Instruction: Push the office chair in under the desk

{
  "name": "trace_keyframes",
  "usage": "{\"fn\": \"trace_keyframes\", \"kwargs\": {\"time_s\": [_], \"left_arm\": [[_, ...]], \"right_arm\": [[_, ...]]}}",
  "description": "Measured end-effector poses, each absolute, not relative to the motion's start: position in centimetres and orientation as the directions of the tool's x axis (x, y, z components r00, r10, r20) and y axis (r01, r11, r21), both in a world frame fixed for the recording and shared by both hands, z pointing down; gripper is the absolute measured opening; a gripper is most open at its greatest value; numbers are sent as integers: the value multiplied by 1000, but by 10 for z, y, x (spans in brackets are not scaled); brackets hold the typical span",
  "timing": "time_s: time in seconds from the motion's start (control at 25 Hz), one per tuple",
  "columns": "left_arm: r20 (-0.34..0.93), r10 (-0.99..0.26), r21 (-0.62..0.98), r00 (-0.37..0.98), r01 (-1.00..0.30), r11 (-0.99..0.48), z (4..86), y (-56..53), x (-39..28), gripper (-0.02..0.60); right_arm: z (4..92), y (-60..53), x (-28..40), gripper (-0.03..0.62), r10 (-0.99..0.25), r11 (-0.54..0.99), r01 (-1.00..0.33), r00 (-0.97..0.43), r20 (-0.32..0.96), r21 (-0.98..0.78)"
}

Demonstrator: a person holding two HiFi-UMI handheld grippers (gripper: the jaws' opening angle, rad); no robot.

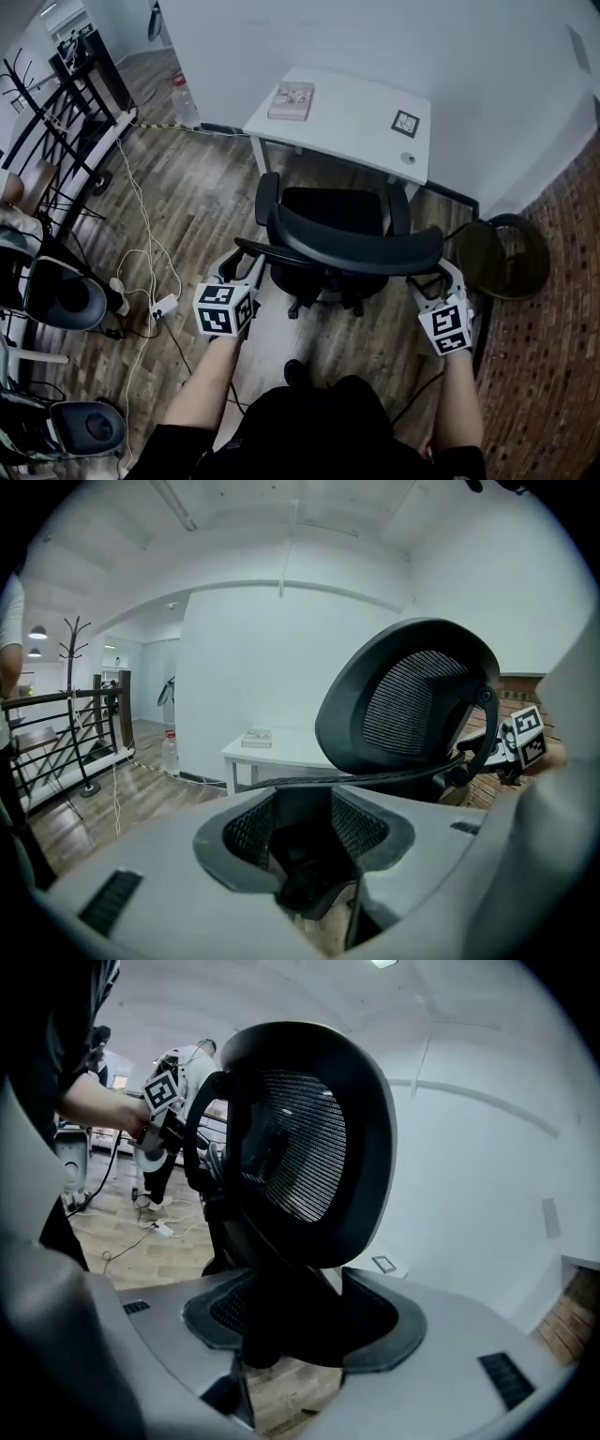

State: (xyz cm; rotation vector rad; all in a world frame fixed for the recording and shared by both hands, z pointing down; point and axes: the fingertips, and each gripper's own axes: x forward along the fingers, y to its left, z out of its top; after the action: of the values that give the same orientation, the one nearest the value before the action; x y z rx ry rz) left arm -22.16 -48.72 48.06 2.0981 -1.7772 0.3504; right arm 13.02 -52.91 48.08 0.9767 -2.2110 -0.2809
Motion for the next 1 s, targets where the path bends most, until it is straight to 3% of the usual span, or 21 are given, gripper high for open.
{"fn": "trace_keyframes", "kwargs": {"time_s": [0.2, 0.32, 0.36, 0.48, 0.64, 1.0], "left_arm": [[407, -896, 122, 178, -983, -139, 482, -510, -248, 187], [387, -908, 131, 163, -984, -121, 483, -521, -260, 151], [380, -912, 132, 152, -985, -110, 482, -526, -265, 137], [372, -920, 143, 123, -987, -74, 482, -542, -280, 112], [391, -915, 130, 103, -990, -55, 484, -560, -288, 111], [390, -918, 132, 74, -991, -24, 484, -606, -318, 78]], "right_arm": [[483, -535, 147, 233, -838, 502, -787, -340, 427, 358], [506, -539, 164, 116, -811, 441, -894, -362, 459, 73], [511, -541, 158, 79, -793, 445, -895, -405, 456, -21], [512, -551, 139, 52, -779, 445, -885, -457, 430, -136], [512, -562, 131, 74, -777, 432, -867, -497, 386, -246], [510, -591, 97, 75, -728, 500, -824, -567, 385, -269]]}}
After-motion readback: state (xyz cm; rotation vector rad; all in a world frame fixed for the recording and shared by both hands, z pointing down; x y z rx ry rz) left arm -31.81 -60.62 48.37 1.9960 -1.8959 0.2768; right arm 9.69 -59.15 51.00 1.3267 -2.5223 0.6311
